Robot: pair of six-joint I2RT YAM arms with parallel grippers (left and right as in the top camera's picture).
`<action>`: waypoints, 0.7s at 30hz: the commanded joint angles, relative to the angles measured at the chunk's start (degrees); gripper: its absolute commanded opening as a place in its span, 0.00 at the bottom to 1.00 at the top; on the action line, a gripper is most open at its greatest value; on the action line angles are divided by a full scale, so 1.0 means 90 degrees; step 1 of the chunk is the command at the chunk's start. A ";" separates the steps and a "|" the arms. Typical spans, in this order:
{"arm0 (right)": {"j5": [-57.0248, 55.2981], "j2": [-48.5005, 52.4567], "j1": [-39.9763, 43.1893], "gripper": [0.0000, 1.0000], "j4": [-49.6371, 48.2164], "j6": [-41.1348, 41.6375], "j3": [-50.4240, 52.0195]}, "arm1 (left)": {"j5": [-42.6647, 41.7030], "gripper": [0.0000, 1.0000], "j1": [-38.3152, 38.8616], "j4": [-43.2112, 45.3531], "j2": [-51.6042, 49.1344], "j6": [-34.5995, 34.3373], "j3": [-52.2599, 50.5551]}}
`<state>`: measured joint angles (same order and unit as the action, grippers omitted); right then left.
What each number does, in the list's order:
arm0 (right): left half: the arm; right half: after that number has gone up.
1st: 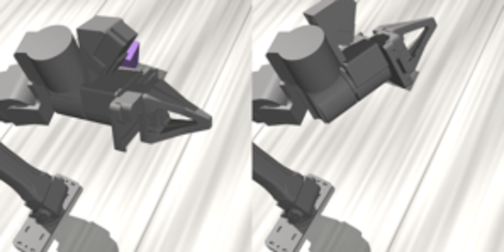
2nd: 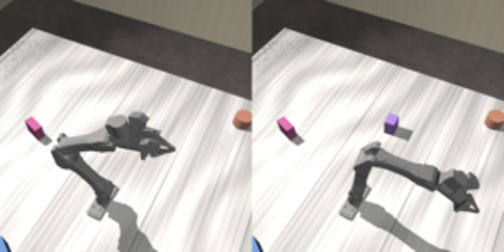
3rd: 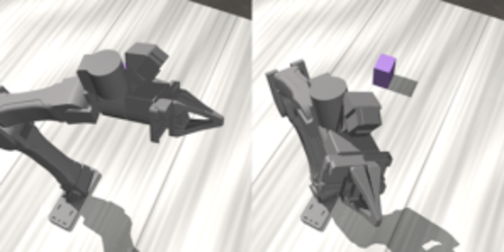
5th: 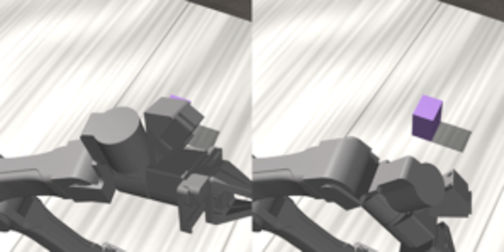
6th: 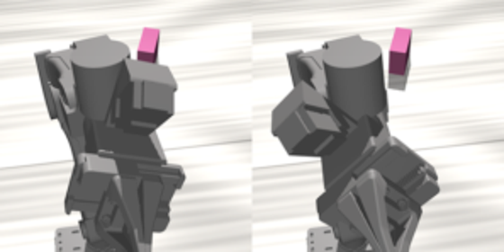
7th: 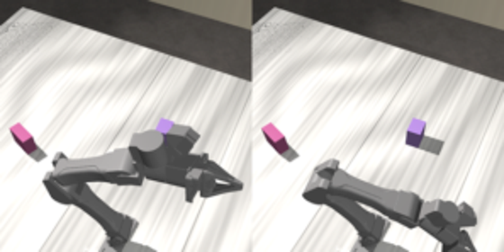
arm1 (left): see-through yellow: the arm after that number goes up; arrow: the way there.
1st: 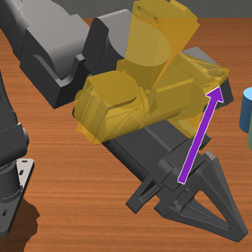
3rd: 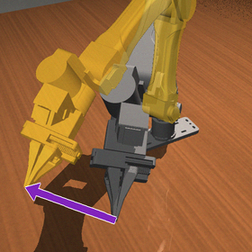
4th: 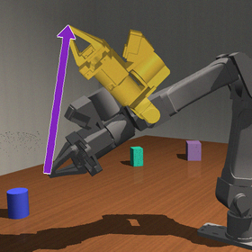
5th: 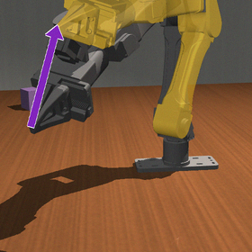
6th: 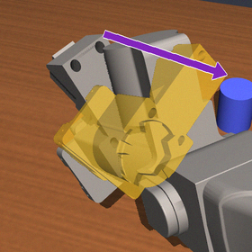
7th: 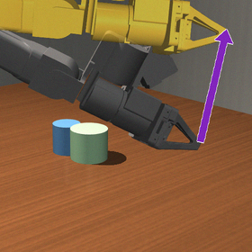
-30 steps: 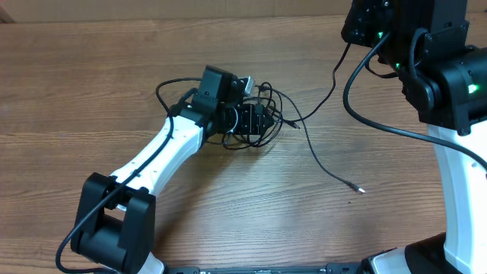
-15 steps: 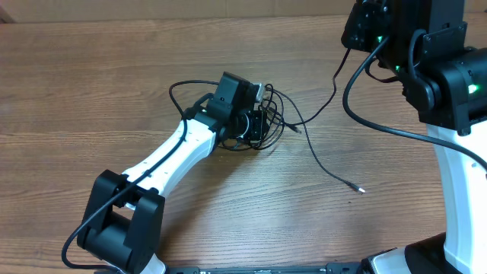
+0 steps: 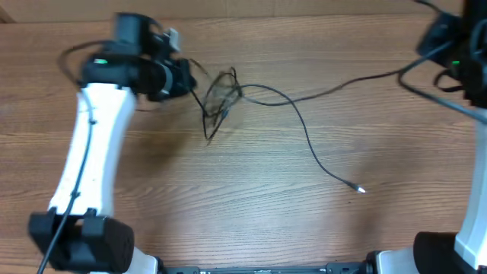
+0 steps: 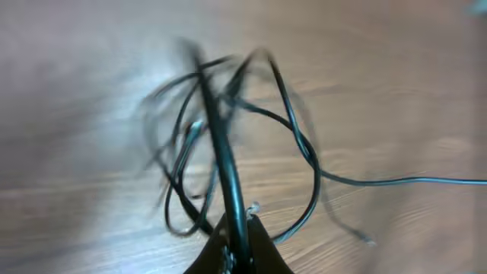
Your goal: Untangle cables
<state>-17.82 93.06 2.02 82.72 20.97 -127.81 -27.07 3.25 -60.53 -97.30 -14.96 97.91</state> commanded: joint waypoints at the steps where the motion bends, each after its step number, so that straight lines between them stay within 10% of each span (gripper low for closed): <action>1: -0.0182 -0.0160 0.0466 0.04 0.0051 0.0027 -0.0058 | -0.1634 0.04 -0.0294 -0.0102 0.0206 0.0743 0.0440; 9: -0.0002 -0.0146 0.0675 0.04 0.0141 0.0027 -0.0056 | -0.3674 0.04 -0.0525 0.0614 0.0221 0.0860 0.0510; 21: -0.2380 0.0107 0.0724 0.04 0.0714 0.0699 -0.0046 | 0.2834 0.04 -0.0539 -0.0442 0.0221 0.0073 0.0508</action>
<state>-27.00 93.30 8.12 88.47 22.41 -127.81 -21.58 -1.50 -63.94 -96.05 -11.57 101.08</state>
